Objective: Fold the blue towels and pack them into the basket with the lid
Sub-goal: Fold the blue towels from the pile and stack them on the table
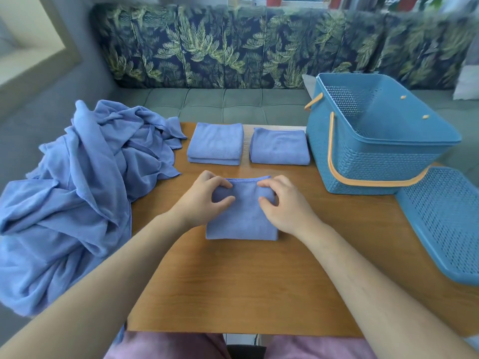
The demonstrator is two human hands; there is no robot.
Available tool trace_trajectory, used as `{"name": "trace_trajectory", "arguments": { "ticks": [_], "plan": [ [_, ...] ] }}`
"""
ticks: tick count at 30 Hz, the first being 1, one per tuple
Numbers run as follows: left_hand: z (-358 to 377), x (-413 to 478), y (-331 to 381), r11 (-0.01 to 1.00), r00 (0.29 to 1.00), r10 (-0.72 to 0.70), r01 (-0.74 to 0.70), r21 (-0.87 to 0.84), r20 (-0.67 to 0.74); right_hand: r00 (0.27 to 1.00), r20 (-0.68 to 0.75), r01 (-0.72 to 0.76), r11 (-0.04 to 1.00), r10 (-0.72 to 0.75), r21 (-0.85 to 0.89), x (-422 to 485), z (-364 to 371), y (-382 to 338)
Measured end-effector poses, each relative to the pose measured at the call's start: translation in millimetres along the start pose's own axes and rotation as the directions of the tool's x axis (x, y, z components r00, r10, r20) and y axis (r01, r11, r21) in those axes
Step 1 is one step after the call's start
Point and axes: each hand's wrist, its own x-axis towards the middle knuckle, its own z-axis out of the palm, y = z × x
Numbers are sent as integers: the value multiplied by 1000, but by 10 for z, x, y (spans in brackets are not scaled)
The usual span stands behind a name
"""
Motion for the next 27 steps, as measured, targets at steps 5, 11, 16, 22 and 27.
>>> {"name": "trace_trajectory", "arguments": {
  "ticks": [5, 11, 16, 22, 27],
  "plan": [
    [272, 0, -53, 961, 993, -118, 107, 255, 28, 959, 230, -71, 930, 163, -362, -83, 270, 143],
    [460, -227, -56, 949, 983, -159, 178, 260, -90, 973, 179, -71, 926, 146, -372, -197, 394, 181],
    [546, -442, 50, 937, 976, -201, 215, 274, -80, 992, 20, -116, 951, 127, -285, -583, 509, 15],
    [586, -533, 95, 989, 976, -72, 97, 113, -204, 986, -165, -4, 1000, 0, -21, -696, 616, -8],
    [527, -383, 256, 999, 963, 39, -43, -12, -266, 976, -214, 48, 997, -33, 63, -575, 449, 27]
  ]
}}
